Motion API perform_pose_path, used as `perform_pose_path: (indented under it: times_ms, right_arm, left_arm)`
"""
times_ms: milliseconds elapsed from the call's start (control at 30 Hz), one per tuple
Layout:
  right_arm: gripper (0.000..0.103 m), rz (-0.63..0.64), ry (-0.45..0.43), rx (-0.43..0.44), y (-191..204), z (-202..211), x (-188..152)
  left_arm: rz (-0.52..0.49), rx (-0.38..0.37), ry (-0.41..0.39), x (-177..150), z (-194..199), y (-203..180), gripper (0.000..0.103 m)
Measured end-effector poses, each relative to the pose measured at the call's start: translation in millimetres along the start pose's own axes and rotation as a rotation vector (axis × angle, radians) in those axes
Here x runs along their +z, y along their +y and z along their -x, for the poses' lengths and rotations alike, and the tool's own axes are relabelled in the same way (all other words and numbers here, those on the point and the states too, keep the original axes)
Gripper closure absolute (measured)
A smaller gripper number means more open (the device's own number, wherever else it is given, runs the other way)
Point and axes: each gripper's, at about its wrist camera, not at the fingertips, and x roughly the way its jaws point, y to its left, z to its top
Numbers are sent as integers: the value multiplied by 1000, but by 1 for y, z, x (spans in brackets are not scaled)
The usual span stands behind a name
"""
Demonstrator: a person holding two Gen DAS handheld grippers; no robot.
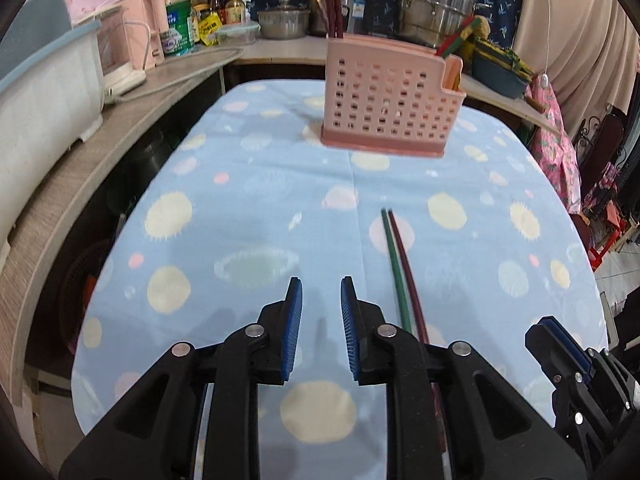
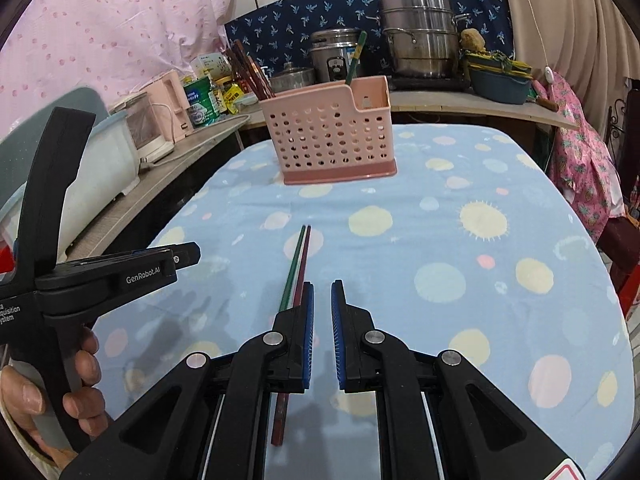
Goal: Organize utensils
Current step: 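Move both open grippers back to the last two chopsticks on the cloth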
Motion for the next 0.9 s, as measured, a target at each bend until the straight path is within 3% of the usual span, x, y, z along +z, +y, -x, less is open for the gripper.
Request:
perform_pose_path:
  times_ms: [433, 700, 900]
  right_arm:
    - [93, 16, 105, 33, 17, -6, -59]
    - [93, 29, 139, 42, 27, -14, -70]
    - [93, 34, 154, 40, 29, -20, -73]
  left_arm:
    - [-11, 8, 76, -49, -9, 4, 84]
    - [-8, 14, 94, -59, -12, 9, 71]
    - [-1, 17, 104, -62, -14, 12, 69]
